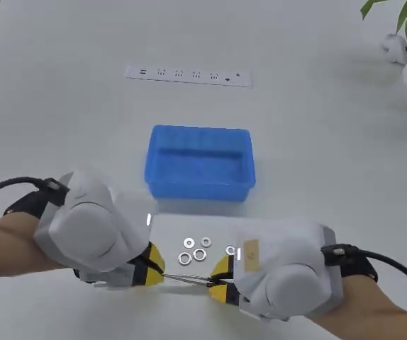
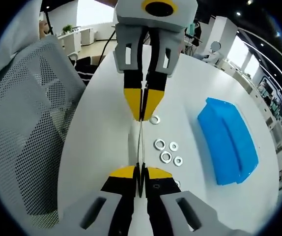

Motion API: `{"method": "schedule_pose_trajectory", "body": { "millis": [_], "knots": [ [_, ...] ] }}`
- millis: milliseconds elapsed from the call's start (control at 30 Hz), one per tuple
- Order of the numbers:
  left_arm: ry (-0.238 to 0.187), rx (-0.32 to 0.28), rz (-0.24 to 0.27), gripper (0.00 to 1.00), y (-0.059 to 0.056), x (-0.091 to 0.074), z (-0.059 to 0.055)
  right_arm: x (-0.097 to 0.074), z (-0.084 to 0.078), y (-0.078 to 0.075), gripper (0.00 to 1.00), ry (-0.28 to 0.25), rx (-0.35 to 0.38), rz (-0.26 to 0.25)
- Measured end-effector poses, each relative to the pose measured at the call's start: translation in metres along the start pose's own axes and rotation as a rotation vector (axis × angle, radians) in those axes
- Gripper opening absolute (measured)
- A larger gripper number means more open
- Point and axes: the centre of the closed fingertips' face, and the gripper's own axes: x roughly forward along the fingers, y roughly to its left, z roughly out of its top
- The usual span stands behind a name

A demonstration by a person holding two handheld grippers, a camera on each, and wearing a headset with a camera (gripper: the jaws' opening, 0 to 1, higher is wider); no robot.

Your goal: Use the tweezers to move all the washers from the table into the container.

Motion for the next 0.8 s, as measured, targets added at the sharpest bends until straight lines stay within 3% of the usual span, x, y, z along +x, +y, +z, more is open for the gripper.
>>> {"method": "schedule_pose_trajectory", "body": {
  "millis": [233,500,800],
  "knots": [
    [-0.027,0.001,0.027,0.05,0.005,-0.018,0.014,-0.005,0.010,-0.006,0.07,-0.077,0.029,-0.029],
    [-0.071,-0.004,0.025,0.05,-0.003,-0.027,0.033,-0.007,0.013,0.001,0.07,-0.163,0.058,-0.029],
    [-0.087,-0.011,0.034,0.05,-0.002,-0.029,0.041,-0.008,0.016,0.000,0.07,-0.237,0.103,-0.036]
  ]
}}
